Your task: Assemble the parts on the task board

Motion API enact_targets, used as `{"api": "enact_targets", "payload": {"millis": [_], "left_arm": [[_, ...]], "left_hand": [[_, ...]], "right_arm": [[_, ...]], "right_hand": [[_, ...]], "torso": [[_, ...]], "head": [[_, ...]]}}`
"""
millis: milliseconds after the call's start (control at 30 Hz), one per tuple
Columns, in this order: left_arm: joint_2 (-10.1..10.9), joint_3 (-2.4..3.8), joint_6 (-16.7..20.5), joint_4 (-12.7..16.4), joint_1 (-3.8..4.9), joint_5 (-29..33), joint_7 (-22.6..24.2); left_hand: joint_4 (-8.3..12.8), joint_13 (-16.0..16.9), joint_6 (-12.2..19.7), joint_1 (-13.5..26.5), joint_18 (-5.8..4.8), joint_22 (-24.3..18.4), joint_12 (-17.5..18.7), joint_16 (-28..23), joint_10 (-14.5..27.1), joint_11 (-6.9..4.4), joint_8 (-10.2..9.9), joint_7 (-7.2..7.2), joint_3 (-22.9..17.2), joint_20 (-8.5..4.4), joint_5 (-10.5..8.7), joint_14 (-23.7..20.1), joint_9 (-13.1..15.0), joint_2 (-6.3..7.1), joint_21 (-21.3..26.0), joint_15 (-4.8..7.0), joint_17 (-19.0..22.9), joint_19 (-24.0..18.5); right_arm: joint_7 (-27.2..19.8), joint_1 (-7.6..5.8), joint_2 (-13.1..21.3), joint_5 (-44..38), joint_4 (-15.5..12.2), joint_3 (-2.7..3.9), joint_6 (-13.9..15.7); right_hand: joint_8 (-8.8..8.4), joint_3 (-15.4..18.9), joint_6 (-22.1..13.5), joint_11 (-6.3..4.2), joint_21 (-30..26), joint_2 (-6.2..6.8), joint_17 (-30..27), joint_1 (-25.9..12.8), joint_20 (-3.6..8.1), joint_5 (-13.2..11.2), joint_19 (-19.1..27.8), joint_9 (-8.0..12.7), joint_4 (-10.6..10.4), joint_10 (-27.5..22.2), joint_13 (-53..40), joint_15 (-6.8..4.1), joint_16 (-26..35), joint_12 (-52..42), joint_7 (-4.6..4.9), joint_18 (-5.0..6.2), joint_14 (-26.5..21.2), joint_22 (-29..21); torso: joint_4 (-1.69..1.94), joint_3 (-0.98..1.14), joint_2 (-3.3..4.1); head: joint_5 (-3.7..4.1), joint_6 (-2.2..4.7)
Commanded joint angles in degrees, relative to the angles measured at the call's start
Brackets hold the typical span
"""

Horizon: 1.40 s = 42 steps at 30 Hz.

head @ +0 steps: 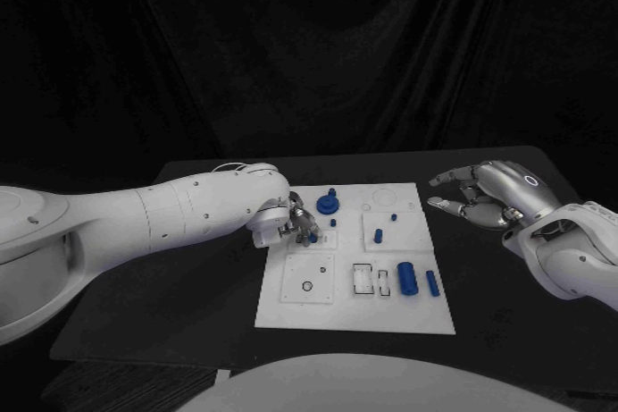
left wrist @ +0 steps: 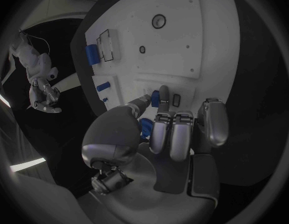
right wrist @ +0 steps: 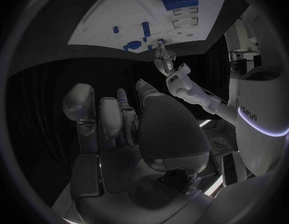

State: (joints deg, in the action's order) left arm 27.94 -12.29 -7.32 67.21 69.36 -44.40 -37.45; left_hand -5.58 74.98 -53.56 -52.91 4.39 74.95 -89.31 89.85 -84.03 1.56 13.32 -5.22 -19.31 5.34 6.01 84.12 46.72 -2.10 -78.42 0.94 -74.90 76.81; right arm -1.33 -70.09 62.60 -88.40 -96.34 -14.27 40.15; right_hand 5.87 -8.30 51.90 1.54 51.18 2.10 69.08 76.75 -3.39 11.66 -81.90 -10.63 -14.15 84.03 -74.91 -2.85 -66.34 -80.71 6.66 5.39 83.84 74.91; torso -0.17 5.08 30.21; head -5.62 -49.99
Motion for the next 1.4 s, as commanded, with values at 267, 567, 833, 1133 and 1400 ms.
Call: {"api": "enact_targets", "payload": {"millis": [267, 567, 833, 1133, 1400], "left_arm": [[-0.11, -0.03, -1.77, -0.22, -0.14, -0.16, -1.04], [-0.13, -0.03, -1.61, -0.27, -0.14, -0.16, -0.85], [0.98, -0.02, 1.29, 1.19, -0.14, -0.16, 1.09], [5.73, 0.00, 6.94, 8.09, 2.25, -1.25, 4.02], [8.62, 0.00, 5.17, 9.52, 7.82, -4.47, 3.97]], "left_hand": [[-2.69, 14.04, -0.57, 2.25, -0.52, 7.85, 0.29, 0.15, -4.61, 0.62, -1.62, -0.60, 4.56, 0.76, -2.71, 5.88, -1.17, 0.78, 0.68, -0.60, -15.10, -0.07], [-3.40, 14.10, -2.12, 1.95, -0.49, 8.00, 0.23, 0.15, -4.69, 0.30, -0.33, -0.10, 6.44, 0.69, -2.81, 5.88, 0.59, 0.41, 0.80, -0.42, -15.10, -0.01], [-4.35, 14.26, -2.35, 2.02, -0.57, 8.29, 0.07, 0.15, -4.92, 0.02, 0.83, 0.19, 8.35, 0.46, -3.07, 5.88, 2.70, 0.45, 0.63, -0.17, -15.10, 0.35], [-4.64, 15.02, -2.37, -1.25, -0.96, 9.26, -0.69, 0.15, -5.97, -0.97, 4.69, 1.22, 11.57, -0.44, -2.74, 5.88, 7.91, 0.45, -0.61, 0.78, -15.10, 2.24], [-4.31, 15.02, -0.02, -3.79, -1.07, 9.56, -0.69, 0.15, -5.97, -1.20, 7.98, 1.32, 15.10, -0.87, -3.22, 5.88, 12.37, 2.35, -0.73, 1.13, -15.10, 2.83]], "right_arm": [[1.06, 0.28, -0.07, -0.13, 0.03, 0.04, -0.50], [1.05, 0.39, -0.08, -0.13, 0.10, 0.04, -0.65], [0.90, 0.47, -0.01, -0.13, 0.12, 0.04, -0.44], [0.73, 0.50, 0.18, -0.13, 0.22, 0.04, -0.21], [0.39, 0.49, -0.01, -0.13, 0.46, 0.04, -0.33]], "right_hand": [[-0.28, -0.13, 0.48, 0.07, -0.34, -0.13, -0.11, 0.07, -0.14, -0.31, -0.20, 0.10, -0.20, 0.18, -6.48, 0.29, 0.24, 0.25, 0.04, 0.79, 2.05, 6.82], [-0.28, -0.13, 0.48, 0.07, -0.34, -0.13, -0.11, 0.07, -0.14, -0.31, -0.20, 0.10, -0.20, 0.18, -6.48, 0.29, 0.24, 0.25, 0.04, 0.79, 2.05, 6.82], [-0.31, -0.13, 0.52, 0.07, -0.33, -0.10, -0.10, 0.13, -0.13, -0.27, -0.21, 0.11, -0.18, 0.20, -6.49, 0.28, 0.23, 0.24, 0.04, 0.79, 2.06, 6.83], [-0.34, -0.10, 0.52, 0.08, -0.31, -0.07, -0.06, 0.11, -0.13, -0.29, -0.21, 0.11, -0.20, 0.19, -6.47, 0.29, 0.20, 0.26, 0.05, 0.78, 2.07, 6.83], [-0.41, 0.04, 0.53, 0.13, -0.32, -0.02, -0.04, -0.13, -0.14, -0.38, -0.22, 0.14, -0.39, 0.22, -6.48, 0.31, 0.18, 0.23, 0.08, 0.77, 2.08, 6.83]], "torso": [[-0.01, -0.02, 0.05], [0.01, 0.00, 0.02], [0.01, 0.02, 0.01], [-0.02, -0.01, 0.01], [-0.01, -0.01, -0.06]], "head": [[0.11, -0.01], [0.08, -0.01], [-0.14, -0.01], [-0.06, -0.01], [0.38, -0.01]]}}
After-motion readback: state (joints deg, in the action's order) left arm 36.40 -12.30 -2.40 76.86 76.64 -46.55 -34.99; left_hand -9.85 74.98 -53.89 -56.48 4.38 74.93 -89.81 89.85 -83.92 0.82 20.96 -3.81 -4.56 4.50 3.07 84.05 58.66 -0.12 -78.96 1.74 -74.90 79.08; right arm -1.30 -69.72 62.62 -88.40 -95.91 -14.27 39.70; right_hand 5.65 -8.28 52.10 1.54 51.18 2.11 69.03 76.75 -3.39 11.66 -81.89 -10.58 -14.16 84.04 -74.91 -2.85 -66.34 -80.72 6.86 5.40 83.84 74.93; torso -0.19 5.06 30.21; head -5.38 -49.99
